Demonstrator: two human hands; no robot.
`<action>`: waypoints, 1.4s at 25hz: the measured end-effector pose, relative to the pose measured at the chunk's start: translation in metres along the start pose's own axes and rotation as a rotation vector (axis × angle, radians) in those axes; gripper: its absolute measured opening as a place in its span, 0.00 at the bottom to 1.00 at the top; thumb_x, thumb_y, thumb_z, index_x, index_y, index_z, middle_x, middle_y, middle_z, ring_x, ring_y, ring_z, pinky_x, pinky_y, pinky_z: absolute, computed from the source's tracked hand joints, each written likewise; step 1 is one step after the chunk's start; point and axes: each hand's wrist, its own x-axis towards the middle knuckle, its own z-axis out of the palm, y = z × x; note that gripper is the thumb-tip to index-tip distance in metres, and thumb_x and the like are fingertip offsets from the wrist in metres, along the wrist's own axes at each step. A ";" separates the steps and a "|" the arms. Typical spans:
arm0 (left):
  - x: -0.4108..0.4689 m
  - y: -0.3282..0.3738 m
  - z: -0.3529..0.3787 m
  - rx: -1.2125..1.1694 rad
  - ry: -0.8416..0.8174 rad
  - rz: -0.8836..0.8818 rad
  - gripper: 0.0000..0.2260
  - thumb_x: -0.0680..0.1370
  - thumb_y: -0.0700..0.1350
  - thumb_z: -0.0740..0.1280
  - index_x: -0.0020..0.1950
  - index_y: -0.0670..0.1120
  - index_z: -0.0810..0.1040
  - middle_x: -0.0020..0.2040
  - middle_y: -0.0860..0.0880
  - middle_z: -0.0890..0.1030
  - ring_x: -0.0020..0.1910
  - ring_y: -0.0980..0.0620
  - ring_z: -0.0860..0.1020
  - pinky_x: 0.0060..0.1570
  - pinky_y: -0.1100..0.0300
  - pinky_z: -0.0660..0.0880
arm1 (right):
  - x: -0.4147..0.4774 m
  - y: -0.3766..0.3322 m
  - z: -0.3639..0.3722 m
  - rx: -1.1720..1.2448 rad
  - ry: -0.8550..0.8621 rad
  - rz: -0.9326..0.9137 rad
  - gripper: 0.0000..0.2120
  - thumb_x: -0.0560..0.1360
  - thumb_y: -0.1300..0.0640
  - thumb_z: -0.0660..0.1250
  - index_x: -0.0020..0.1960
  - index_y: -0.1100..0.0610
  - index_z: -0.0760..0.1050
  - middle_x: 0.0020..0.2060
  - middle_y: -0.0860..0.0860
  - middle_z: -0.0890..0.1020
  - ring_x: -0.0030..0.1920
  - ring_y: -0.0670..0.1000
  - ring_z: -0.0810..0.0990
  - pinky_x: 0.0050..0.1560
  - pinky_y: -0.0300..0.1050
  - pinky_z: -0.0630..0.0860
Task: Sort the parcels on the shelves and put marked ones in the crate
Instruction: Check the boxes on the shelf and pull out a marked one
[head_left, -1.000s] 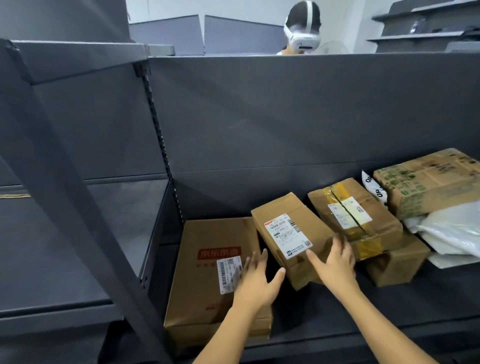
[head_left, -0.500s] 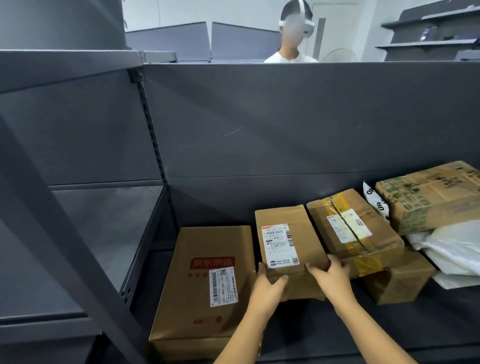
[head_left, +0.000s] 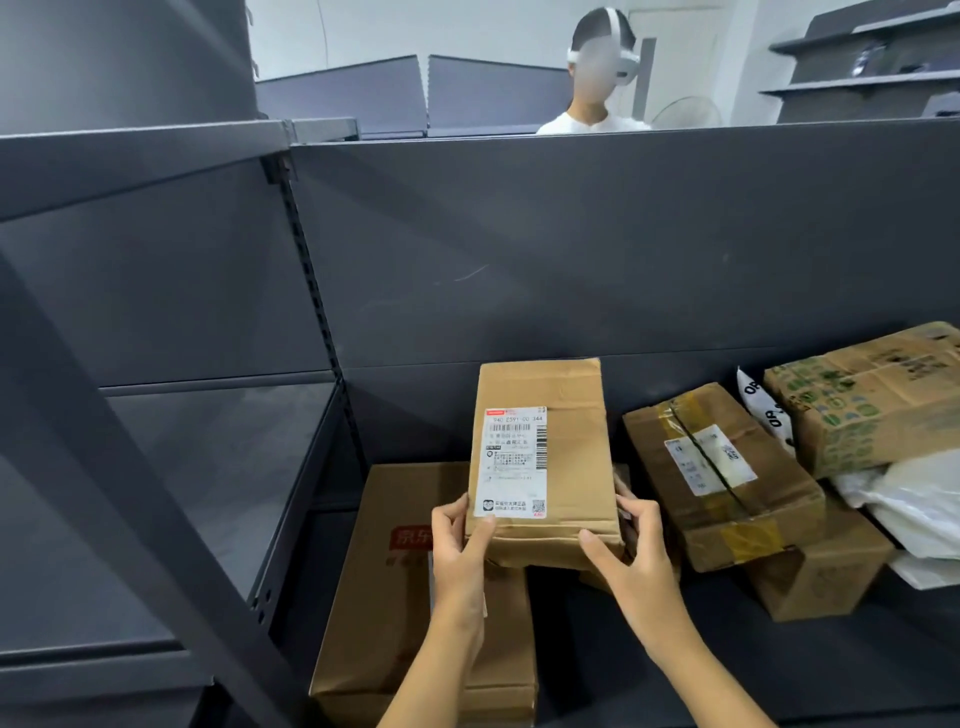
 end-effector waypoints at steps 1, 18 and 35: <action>0.001 0.003 -0.003 -0.017 0.009 0.011 0.11 0.77 0.39 0.66 0.56 0.49 0.70 0.59 0.46 0.79 0.60 0.46 0.78 0.65 0.46 0.71 | -0.004 0.000 0.005 -0.008 0.003 -0.049 0.22 0.72 0.58 0.71 0.55 0.40 0.64 0.63 0.32 0.67 0.64 0.37 0.68 0.63 0.40 0.67; -0.048 0.039 0.004 0.364 -0.116 0.411 0.28 0.72 0.46 0.71 0.69 0.60 0.66 0.65 0.64 0.73 0.65 0.64 0.71 0.61 0.66 0.71 | -0.005 -0.020 0.006 0.503 0.019 0.009 0.30 0.66 0.38 0.70 0.66 0.34 0.65 0.67 0.47 0.71 0.66 0.49 0.72 0.66 0.55 0.69; -0.059 0.051 0.001 0.244 -0.060 0.352 0.20 0.75 0.52 0.66 0.64 0.66 0.67 0.58 0.68 0.76 0.58 0.70 0.73 0.52 0.69 0.71 | -0.018 -0.030 0.001 0.388 -0.027 -0.109 0.30 0.67 0.49 0.67 0.63 0.26 0.63 0.58 0.31 0.68 0.62 0.36 0.72 0.59 0.38 0.71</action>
